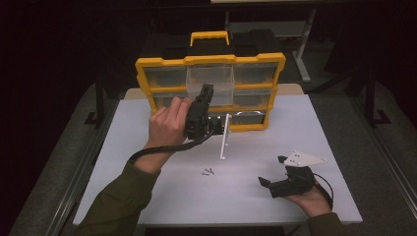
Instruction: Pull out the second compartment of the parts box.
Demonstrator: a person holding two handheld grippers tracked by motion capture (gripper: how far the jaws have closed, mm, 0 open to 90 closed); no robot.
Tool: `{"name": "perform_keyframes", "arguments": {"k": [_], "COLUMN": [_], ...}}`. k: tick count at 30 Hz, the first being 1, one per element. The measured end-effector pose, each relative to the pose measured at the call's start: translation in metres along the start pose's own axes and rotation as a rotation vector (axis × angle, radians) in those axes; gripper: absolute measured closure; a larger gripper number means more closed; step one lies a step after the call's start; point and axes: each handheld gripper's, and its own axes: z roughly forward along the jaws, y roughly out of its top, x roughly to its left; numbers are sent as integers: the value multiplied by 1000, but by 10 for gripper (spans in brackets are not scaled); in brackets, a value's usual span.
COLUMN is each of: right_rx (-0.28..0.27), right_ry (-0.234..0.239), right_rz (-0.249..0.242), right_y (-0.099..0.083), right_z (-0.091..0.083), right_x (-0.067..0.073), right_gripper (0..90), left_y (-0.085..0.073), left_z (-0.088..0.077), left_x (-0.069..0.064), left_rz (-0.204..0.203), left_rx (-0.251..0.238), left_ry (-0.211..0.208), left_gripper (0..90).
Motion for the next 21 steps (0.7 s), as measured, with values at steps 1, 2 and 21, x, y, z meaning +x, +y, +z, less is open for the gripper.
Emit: {"name": "perform_keyframes", "arguments": {"k": [1, 2, 21], "right_rx": [0, 0, 1], "right_ry": [0, 0, -2], "right_rz": [0, 1, 4], "right_y": [0, 0, 0], "right_z": [0, 0, 0], "right_x": [0, 0, 0], "right_gripper": [0, 0, 0], "left_y": [0, 1, 3], "left_z": [-1, -1, -5], "left_x": [0, 0, -1], "left_rz": [0, 0, -13], "left_rx": [0, 2, -6], "left_ry": [1, 1, -1], "left_gripper": [803, 803, 789]}}
